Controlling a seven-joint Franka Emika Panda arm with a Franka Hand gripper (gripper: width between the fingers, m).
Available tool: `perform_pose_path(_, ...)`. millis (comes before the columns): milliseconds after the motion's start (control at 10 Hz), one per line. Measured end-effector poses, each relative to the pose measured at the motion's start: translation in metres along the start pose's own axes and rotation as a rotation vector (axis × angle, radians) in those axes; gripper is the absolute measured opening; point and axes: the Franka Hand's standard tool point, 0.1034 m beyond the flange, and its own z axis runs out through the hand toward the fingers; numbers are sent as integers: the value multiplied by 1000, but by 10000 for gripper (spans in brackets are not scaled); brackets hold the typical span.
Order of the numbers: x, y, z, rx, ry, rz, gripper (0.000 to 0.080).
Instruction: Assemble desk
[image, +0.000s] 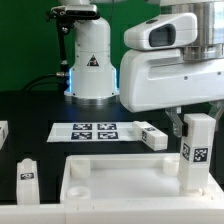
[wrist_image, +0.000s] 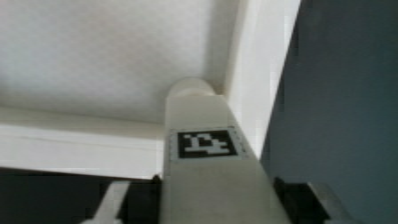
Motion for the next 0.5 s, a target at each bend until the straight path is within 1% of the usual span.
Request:
perform_pose_path(100,0,0,0,0,0,39,288)
perform_pose_path(200,1,-1,0,1,7,145,288)
perform_pose_path(400,0,-1,1,6,32,453,288)
perform_pose_path(500,1,-2,2,25,34,663,288)
